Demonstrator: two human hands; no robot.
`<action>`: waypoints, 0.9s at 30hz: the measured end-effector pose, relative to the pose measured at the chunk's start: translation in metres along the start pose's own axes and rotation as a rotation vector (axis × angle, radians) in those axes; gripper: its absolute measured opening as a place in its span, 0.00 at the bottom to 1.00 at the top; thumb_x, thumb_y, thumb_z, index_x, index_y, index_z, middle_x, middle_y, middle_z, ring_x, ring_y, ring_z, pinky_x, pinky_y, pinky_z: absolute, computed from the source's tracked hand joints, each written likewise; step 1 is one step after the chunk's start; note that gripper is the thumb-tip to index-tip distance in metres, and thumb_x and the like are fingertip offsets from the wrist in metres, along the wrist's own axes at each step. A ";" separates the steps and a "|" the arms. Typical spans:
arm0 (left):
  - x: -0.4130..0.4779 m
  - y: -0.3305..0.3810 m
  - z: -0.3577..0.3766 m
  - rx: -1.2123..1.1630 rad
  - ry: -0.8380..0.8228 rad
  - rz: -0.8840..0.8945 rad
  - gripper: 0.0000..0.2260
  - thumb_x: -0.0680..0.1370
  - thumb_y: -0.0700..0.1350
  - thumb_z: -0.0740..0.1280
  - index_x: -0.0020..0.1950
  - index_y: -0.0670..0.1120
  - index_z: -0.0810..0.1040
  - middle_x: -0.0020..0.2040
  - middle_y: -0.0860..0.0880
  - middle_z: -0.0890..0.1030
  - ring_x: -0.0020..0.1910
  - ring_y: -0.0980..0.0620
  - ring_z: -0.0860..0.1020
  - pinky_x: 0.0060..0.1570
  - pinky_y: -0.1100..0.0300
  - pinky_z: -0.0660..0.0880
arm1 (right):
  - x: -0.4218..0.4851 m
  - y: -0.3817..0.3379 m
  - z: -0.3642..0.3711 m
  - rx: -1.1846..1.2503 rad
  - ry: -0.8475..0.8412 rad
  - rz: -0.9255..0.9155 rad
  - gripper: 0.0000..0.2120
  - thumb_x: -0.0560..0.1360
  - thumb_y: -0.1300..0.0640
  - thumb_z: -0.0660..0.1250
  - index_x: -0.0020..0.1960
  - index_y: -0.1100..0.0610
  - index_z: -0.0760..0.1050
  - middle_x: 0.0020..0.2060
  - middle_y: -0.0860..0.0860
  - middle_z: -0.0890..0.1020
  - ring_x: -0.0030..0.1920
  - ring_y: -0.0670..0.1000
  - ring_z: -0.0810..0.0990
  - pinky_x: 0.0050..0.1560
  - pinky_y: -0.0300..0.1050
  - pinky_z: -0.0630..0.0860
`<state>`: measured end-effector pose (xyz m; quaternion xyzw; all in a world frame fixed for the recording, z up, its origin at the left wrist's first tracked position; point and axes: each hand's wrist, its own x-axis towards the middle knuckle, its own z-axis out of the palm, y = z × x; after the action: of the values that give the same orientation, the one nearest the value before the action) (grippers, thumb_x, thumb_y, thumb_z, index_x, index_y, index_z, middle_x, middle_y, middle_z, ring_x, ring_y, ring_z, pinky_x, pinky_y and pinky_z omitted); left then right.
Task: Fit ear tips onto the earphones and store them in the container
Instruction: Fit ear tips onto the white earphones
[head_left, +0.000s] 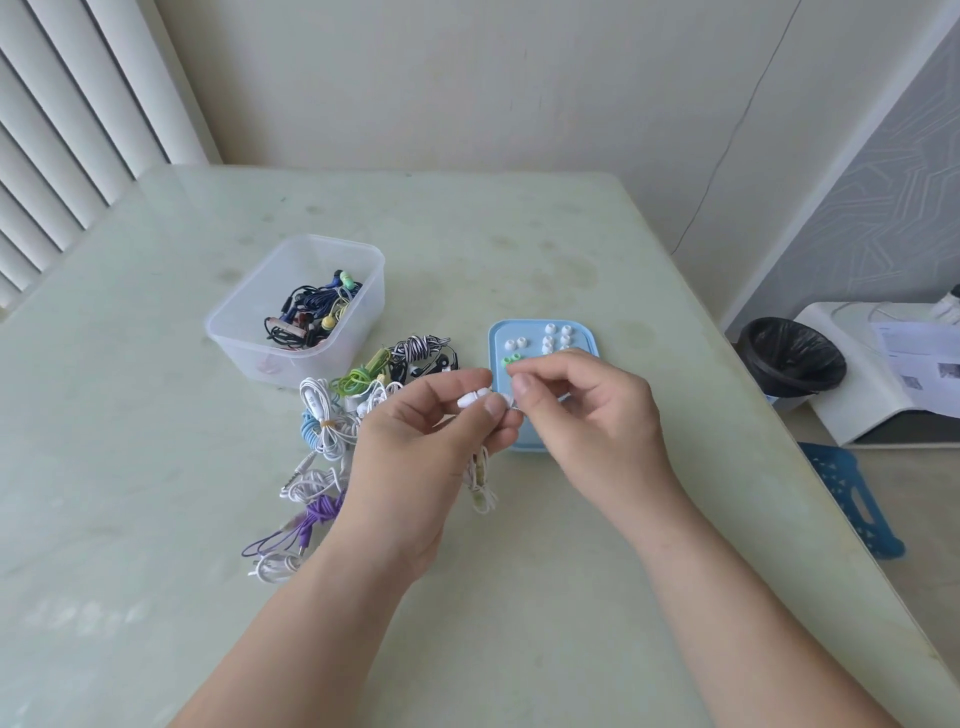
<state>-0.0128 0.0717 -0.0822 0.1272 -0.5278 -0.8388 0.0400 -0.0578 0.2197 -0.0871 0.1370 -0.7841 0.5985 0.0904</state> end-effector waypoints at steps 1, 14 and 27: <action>-0.002 -0.001 0.001 0.054 -0.007 0.033 0.06 0.78 0.34 0.73 0.54 0.40 0.84 0.45 0.40 0.87 0.45 0.44 0.87 0.52 0.52 0.83 | -0.002 -0.009 0.001 0.135 -0.043 0.081 0.04 0.78 0.64 0.72 0.48 0.58 0.85 0.40 0.49 0.87 0.39 0.49 0.85 0.42 0.42 0.80; -0.010 -0.002 0.006 0.344 0.043 0.223 0.09 0.76 0.36 0.76 0.51 0.47 0.84 0.42 0.50 0.89 0.43 0.50 0.88 0.47 0.50 0.86 | -0.006 -0.012 -0.002 0.472 -0.125 0.341 0.05 0.77 0.66 0.71 0.47 0.67 0.85 0.44 0.64 0.87 0.47 0.68 0.86 0.55 0.57 0.83; -0.013 -0.005 0.004 0.528 0.080 0.482 0.05 0.73 0.43 0.78 0.44 0.51 0.84 0.37 0.58 0.87 0.36 0.59 0.86 0.33 0.64 0.81 | -0.011 -0.009 -0.003 0.443 -0.126 0.296 0.09 0.75 0.59 0.70 0.49 0.65 0.83 0.45 0.59 0.88 0.46 0.56 0.85 0.49 0.51 0.82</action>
<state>-0.0012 0.0803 -0.0833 0.0376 -0.7392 -0.6344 0.2230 -0.0447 0.2210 -0.0811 0.0746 -0.6495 0.7526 -0.0792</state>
